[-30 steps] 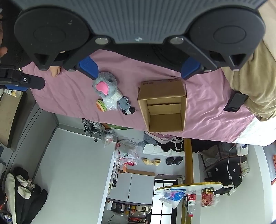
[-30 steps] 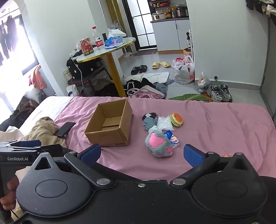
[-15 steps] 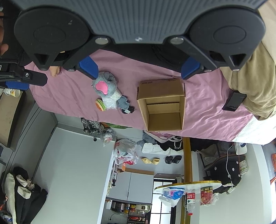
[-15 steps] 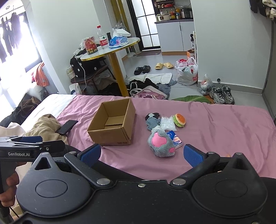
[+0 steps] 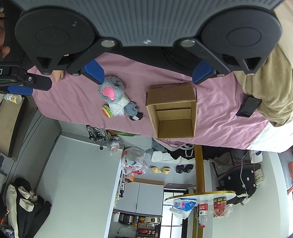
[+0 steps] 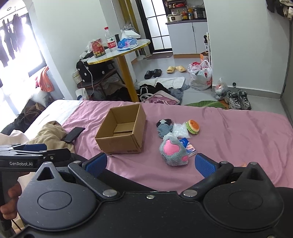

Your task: Organize soft objects

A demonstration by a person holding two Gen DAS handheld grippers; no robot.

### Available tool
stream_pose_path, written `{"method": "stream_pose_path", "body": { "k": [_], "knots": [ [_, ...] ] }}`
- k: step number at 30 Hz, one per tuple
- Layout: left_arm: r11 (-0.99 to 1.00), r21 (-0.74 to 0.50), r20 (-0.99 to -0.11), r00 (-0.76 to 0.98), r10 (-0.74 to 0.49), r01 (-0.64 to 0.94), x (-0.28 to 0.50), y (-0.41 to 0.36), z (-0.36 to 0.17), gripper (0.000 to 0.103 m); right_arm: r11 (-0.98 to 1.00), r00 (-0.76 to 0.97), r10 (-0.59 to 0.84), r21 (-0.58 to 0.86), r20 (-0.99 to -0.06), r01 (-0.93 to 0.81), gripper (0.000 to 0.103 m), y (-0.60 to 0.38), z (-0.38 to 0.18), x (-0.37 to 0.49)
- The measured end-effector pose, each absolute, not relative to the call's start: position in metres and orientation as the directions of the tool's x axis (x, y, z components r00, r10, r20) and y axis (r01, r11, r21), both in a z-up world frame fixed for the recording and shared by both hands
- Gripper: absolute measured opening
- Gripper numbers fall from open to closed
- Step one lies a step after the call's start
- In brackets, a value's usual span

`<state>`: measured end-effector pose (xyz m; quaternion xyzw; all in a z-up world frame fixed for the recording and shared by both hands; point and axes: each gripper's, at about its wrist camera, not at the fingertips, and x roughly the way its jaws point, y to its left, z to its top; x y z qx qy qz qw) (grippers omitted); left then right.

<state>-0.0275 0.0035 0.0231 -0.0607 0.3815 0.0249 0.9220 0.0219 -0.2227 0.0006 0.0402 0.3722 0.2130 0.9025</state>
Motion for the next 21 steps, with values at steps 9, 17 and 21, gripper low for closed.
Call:
{"method": "stream_pose_path", "body": {
  "k": [9, 17, 21],
  "knots": [
    [0.991, -0.094, -0.703, 0.711, 0.000, -0.092, -0.0291, 0.0051, 0.0241, 0.101, 0.909, 0.636, 0.405, 0.218, -0.656, -0.354, 0.103, -0.2201, 0.0001, 0.0209],
    [0.992, -0.093, -0.704, 0.710, -0.001, -0.091, -0.0289, 0.0056, 0.0243, 0.101, 0.913, 0.639, 0.395, 0.204, -0.660, -0.353, 0.103, -0.2162, -0.0017, 0.0202],
    [0.991, -0.094, -0.705, 0.709, -0.002, -0.091, -0.0286, 0.0051, 0.0240, 0.101, 0.914, 0.638, 0.393, 0.203, -0.662, -0.352, 0.103, -0.2170, -0.0026, 0.0207]
  ]
}}
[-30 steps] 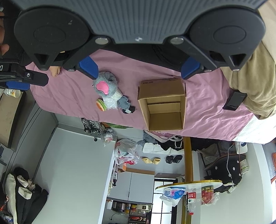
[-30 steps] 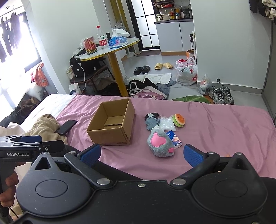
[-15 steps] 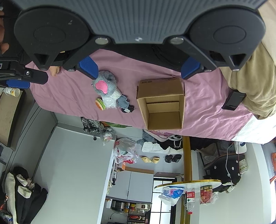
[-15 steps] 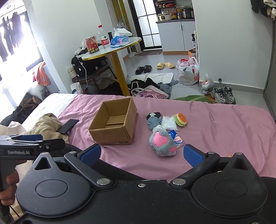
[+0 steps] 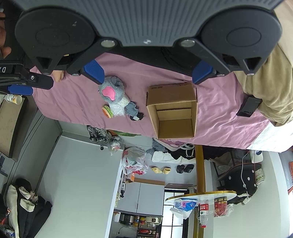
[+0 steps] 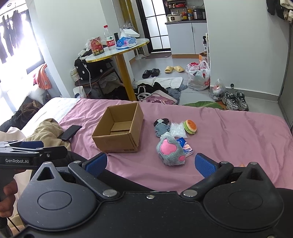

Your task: Organize soft objects

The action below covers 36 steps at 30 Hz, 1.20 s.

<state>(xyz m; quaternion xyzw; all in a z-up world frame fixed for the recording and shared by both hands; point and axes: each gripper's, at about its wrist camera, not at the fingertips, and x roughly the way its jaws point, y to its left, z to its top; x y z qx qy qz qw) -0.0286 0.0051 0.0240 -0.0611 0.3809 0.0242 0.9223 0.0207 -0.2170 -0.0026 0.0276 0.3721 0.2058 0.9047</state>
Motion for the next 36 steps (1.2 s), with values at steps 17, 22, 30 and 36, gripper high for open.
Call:
{"method": "stream_pose_path", "body": {
  "k": [17, 22, 30, 36],
  "knots": [
    [0.992, -0.099, -0.719, 0.695, -0.013, -0.084, -0.011, 0.003, 0.008, 0.101, 0.913, 0.604, 0.390, 0.209, -0.695, -0.349, 0.103, -0.215, -0.021, 0.037],
    [0.990, -0.105, -0.726, 0.688, -0.014, -0.091, 0.003, 0.002, 0.000, 0.101, 0.919, 0.592, 0.383, 0.224, -0.709, -0.326, 0.103, -0.218, -0.034, 0.050],
    [0.986, -0.119, -0.738, 0.675, -0.009, -0.117, 0.031, 0.001, -0.017, 0.101, 0.923, 0.580, 0.381, 0.266, -0.720, -0.277, 0.103, -0.231, -0.053, 0.077],
    [0.980, -0.142, -0.752, 0.659, -0.014, -0.141, 0.051, 0.002, -0.028, 0.099, 0.919, 0.568, 0.394, 0.314, -0.723, -0.238, 0.094, -0.238, -0.067, 0.102]
  ]
}}
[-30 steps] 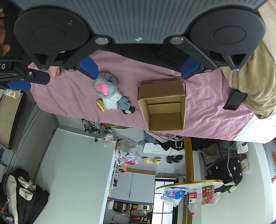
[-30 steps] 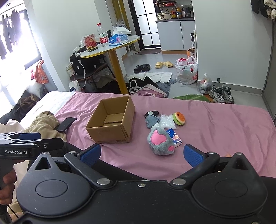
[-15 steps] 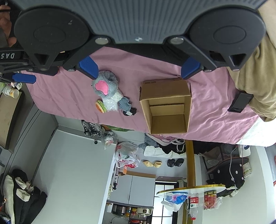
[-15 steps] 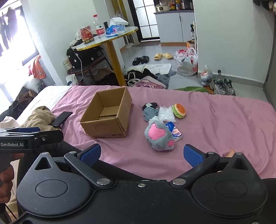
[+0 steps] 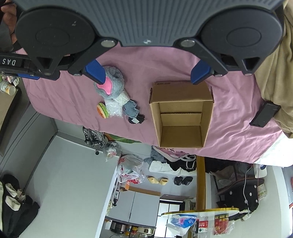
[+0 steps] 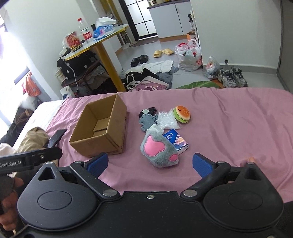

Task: Organize soft objects
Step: 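Lower the right gripper onto the grey plush and close on it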

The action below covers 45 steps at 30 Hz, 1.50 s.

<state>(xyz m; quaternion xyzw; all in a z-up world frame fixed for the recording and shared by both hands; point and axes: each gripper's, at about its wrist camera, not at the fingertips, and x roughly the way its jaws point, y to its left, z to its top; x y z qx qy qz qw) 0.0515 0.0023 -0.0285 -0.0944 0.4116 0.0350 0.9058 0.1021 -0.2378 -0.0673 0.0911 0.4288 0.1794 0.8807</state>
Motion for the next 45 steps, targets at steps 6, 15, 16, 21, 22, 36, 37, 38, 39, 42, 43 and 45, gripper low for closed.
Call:
{"method": "stream_pose_path", "body": {
  "k": [6, 15, 16, 21, 22, 36, 37, 38, 39, 42, 43, 45],
  "knots": [
    [0.976, -0.147, -0.764, 0.645, -0.009, -0.159, 0.072, -0.002, -0.038, 0.099, 0.910, 0.541, 0.411, 0.359, -0.734, -0.206, 0.073, -0.240, -0.083, 0.128],
    [0.972, -0.168, -0.780, 0.625, -0.028, -0.166, 0.102, -0.011, -0.051, 0.085, 0.906, 0.533, 0.406, 0.404, -0.742, -0.128, 0.064, -0.245, -0.108, 0.163],
    [0.971, -0.171, -0.782, 0.622, -0.029, -0.169, 0.106, -0.012, -0.053, 0.083, 0.904, 0.534, 0.406, 0.410, -0.741, -0.119, 0.063, -0.247, -0.111, 0.166],
    [0.967, -0.174, -0.798, 0.602, -0.029, -0.184, 0.124, -0.016, -0.063, 0.073, 0.892, 0.541, 0.407, 0.449, -0.736, -0.060, 0.061, -0.255, -0.130, 0.177],
    [0.967, -0.176, -0.801, 0.597, -0.030, -0.187, 0.128, -0.018, -0.065, 0.072, 0.888, 0.540, 0.408, 0.457, -0.736, -0.049, 0.061, -0.256, -0.133, 0.180],
    [0.963, -0.196, -0.847, 0.527, -0.070, -0.185, 0.181, -0.043, -0.102, 0.072, 0.887, 0.475, 0.374, 0.457, -0.796, 0.068, 0.062, -0.263, -0.185, 0.208],
    [0.963, -0.194, -0.849, 0.523, -0.071, -0.184, 0.185, -0.044, -0.104, 0.072, 0.884, 0.468, 0.381, 0.462, -0.797, 0.068, 0.062, -0.263, -0.188, 0.209],
    [0.964, -0.194, -0.851, 0.520, -0.072, -0.184, 0.187, -0.045, -0.106, 0.072, 0.881, 0.459, 0.388, 0.468, -0.799, 0.071, 0.062, -0.263, -0.191, 0.210],
    [0.964, -0.194, -0.854, 0.516, -0.073, -0.184, 0.190, -0.046, -0.107, 0.072, 0.877, 0.452, 0.394, 0.474, -0.800, 0.074, 0.062, -0.263, -0.194, 0.212],
    [0.964, -0.191, -0.859, 0.506, -0.073, -0.186, 0.197, -0.050, -0.111, 0.072, 0.889, 0.426, 0.383, 0.452, -0.819, 0.069, 0.062, -0.259, -0.199, 0.214],
    [0.964, -0.190, -0.861, 0.503, -0.073, -0.186, 0.200, -0.052, -0.114, 0.072, 0.889, 0.420, 0.392, 0.455, -0.818, 0.056, 0.062, -0.257, -0.199, 0.214],
    [0.965, -0.185, -0.866, 0.495, -0.069, -0.188, 0.203, -0.053, -0.117, 0.072, 0.873, 0.403, 0.437, 0.487, -0.805, 0.026, 0.063, -0.253, -0.198, 0.213]
  ]
}}
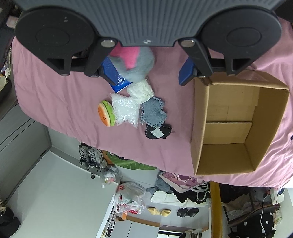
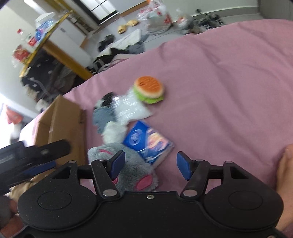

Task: Organize soft objects
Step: 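Lower the right gripper onto the grey plush and close on it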

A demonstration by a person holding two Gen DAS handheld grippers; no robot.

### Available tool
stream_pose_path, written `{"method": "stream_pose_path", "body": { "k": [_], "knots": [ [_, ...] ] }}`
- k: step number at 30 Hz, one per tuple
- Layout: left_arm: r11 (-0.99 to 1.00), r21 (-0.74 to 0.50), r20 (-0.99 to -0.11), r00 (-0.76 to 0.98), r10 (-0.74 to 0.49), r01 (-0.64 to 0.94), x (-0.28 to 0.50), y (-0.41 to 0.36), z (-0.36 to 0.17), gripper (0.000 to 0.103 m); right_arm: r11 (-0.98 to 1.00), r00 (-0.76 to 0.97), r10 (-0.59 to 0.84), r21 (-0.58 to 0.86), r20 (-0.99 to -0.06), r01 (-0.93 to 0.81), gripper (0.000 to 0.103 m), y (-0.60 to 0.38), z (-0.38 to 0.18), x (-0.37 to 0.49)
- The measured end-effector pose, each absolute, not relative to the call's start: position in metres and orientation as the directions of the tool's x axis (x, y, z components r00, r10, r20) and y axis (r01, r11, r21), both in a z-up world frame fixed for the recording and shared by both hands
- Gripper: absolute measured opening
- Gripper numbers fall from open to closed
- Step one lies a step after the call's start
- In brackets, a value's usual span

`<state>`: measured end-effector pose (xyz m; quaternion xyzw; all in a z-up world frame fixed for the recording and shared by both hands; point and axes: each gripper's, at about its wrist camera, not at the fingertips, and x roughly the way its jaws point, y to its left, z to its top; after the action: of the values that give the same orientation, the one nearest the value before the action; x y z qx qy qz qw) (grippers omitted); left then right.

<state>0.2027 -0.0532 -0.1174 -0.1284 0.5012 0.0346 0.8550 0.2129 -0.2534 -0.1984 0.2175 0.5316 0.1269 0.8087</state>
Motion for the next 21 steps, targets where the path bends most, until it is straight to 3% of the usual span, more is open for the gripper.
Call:
{"method": "stream_pose_path", "body": {
  "k": [7, 12, 15, 21],
  "knots": [
    [0.958, -0.184, -0.889, 0.453, -0.066, -0.221, 0.201, -0.051, -0.133, 0.070, 0.832, 0.343, 0.519, 0.555, -0.783, 0.008, 0.066, -0.249, -0.202, 0.211],
    [0.942, -0.191, -0.909, 0.411, -0.063, -0.277, 0.198, -0.044, -0.147, 0.042, 0.834, 0.316, 0.521, 0.551, -0.793, 0.006, 0.066, -0.244, -0.205, 0.206],
    [0.929, -0.192, -0.922, 0.383, -0.059, -0.318, 0.194, -0.038, -0.156, 0.033, 0.826, 0.306, 0.534, 0.564, -0.788, 0.011, 0.065, -0.243, -0.208, 0.205],
    [0.909, -0.196, -0.931, 0.362, -0.053, -0.368, 0.181, -0.026, -0.161, 0.033, 0.777, 0.295, 0.589, 0.627, -0.752, 0.045, 0.065, -0.243, -0.210, 0.203]
  ]
}}
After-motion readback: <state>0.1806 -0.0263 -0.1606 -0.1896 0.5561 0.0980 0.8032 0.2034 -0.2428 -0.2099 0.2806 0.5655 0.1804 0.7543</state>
